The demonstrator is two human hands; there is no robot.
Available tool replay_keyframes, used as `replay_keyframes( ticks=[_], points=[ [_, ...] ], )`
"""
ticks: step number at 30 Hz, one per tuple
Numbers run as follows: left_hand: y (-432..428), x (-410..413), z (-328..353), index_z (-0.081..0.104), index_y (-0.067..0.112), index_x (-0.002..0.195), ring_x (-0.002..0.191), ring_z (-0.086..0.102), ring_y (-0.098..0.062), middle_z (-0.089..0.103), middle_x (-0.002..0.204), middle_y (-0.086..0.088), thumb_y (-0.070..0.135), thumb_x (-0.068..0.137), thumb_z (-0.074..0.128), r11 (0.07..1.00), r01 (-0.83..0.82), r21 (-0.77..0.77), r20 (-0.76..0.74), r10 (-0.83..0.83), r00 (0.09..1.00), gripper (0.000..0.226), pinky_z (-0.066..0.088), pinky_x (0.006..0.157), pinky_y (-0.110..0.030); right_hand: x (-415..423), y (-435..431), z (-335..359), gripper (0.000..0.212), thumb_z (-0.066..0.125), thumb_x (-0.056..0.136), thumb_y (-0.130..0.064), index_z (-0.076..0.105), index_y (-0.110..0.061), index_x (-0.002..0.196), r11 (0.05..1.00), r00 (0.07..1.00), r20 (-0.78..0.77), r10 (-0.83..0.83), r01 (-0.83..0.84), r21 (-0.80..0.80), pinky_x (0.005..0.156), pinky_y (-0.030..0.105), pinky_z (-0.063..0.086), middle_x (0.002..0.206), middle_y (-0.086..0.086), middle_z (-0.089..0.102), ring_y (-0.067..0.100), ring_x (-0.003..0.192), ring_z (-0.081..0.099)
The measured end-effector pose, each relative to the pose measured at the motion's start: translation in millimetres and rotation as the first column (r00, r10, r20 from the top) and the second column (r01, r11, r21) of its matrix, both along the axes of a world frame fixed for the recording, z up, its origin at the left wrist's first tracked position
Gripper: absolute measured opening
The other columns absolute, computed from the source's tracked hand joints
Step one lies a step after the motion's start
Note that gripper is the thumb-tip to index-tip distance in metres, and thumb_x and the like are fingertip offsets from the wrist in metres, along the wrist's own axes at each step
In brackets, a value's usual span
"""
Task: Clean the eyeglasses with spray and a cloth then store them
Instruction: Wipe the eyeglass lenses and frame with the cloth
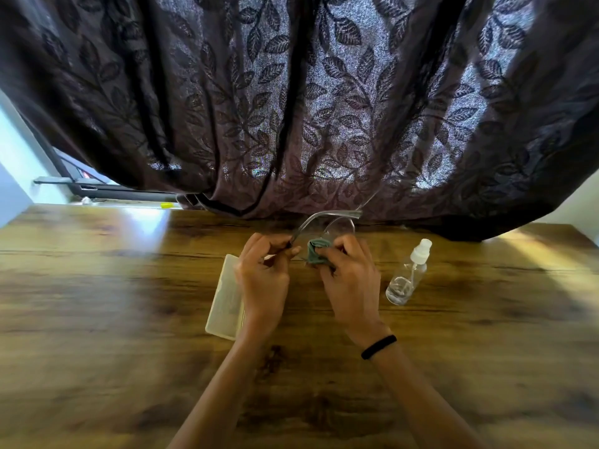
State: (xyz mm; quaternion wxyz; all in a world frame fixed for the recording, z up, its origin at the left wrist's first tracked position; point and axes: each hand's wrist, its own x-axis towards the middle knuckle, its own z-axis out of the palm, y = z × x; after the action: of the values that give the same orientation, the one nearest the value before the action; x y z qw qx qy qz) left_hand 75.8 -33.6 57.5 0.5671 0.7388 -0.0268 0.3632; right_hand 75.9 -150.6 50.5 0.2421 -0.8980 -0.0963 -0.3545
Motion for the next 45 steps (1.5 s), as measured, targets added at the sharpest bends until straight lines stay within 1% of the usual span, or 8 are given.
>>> replay_keyframes(
  ticks=[4,11,16,21,28,34,39,45],
  points=[
    [-2.2,-3.4,3.7,0.066,0.007,0.082,0.076,0.057,0.008,0.060,0.077,0.001,-0.013,0.067,0.071,1.000,-0.004,-0.010,0.006,0.004,1.000,0.025,0.043,0.064,-0.003,0.1,0.9,-2.8,0.016,0.078,0.066,-0.005,0.065,-0.008,0.075,0.995,0.999,0.030,0.017,-0.020,0.094,0.053,0.008,0.026,0.077,0.003,0.055,0.012,0.072,0.047],
    [-2.3,-0.7,4.2,0.065,0.014,0.080,0.075,0.057,0.004,0.060,0.076,0.006,-0.009,0.068,0.072,0.998,-0.026,-0.051,-0.017,0.026,1.000,0.027,0.042,0.064,-0.004,1.7,2.2,-1.6,0.025,0.066,0.073,0.005,0.070,-0.010,0.091,0.967,0.978,0.027,0.205,-0.207,0.147,0.066,0.025,0.042,0.083,0.007,0.053,0.013,0.085,0.042],
    [2.7,0.6,6.0,0.067,0.007,0.080,0.076,0.057,0.003,0.064,0.080,-0.005,-0.010,0.070,0.070,0.999,-0.011,-0.040,-0.028,0.010,1.000,0.020,0.042,0.065,-0.005,1.3,0.0,0.8,0.029,0.050,0.085,-0.019,0.063,-0.019,0.110,0.957,0.957,-0.040,0.286,-0.283,0.066,0.065,0.024,0.047,0.095,0.005,0.049,0.013,0.092,0.039],
    [3.1,1.3,4.7,0.066,0.009,0.080,0.075,0.057,0.001,0.063,0.080,-0.004,-0.013,0.071,0.066,0.999,-0.041,-0.010,-0.034,0.041,0.999,0.024,0.042,0.065,-0.004,-1.3,8.0,3.1,0.039,0.041,0.089,-0.035,0.050,-0.016,0.122,0.967,0.985,-0.074,0.154,-0.166,-0.194,0.060,0.022,0.047,0.109,-0.001,0.034,0.016,0.096,0.035],
    [1.5,-1.0,5.8,0.066,0.005,0.082,0.076,0.056,0.001,0.062,0.080,-0.005,-0.014,0.070,0.067,0.998,-0.056,-0.010,-0.019,0.056,0.998,0.023,0.041,0.064,-0.003,2.3,7.0,4.6,0.041,0.062,0.084,-0.029,0.051,-0.011,0.119,0.954,0.999,0.009,-0.041,0.042,-0.298,0.060,0.033,0.052,0.107,0.002,0.037,0.019,0.086,0.036],
    [-2.1,-3.3,6.2,0.065,0.006,0.081,0.074,0.056,0.002,0.062,0.078,-0.003,-0.012,0.071,0.069,0.997,-0.081,-0.015,0.008,0.081,0.997,0.021,0.042,0.064,-0.004,-3.6,8.7,3.2,0.032,0.050,0.084,-0.032,0.063,-0.010,0.103,0.992,0.998,0.060,-0.003,0.010,-0.122,0.055,0.025,0.041,0.091,0.003,0.053,0.013,0.081,0.037],
    [-3.3,-3.8,7.4,0.064,0.007,0.081,0.075,0.055,0.006,0.061,0.079,-0.004,-0.011,0.071,0.068,0.995,-0.091,-0.044,0.015,0.092,0.996,0.020,0.041,0.064,-0.003,-3.7,7.1,-1.4,0.024,0.067,0.077,-0.004,0.067,-0.011,0.100,0.991,0.991,0.054,0.119,-0.122,0.048,0.056,0.023,0.041,0.084,0.004,0.054,0.012,0.080,0.040],
    [-0.8,-0.1,1.2,0.065,0.002,0.080,0.073,0.055,0.002,0.059,0.078,-0.003,-0.016,0.069,0.065,0.991,-0.133,-0.028,0.019,0.134,0.991,0.022,0.043,0.064,-0.006,0.4,-4.8,9.3,0.025,0.064,0.077,0.002,0.070,-0.010,0.098,0.862,0.901,-0.076,0.427,-0.380,0.336,0.075,0.015,0.047,0.094,0.000,0.053,0.007,0.091,0.050]
  ],
)
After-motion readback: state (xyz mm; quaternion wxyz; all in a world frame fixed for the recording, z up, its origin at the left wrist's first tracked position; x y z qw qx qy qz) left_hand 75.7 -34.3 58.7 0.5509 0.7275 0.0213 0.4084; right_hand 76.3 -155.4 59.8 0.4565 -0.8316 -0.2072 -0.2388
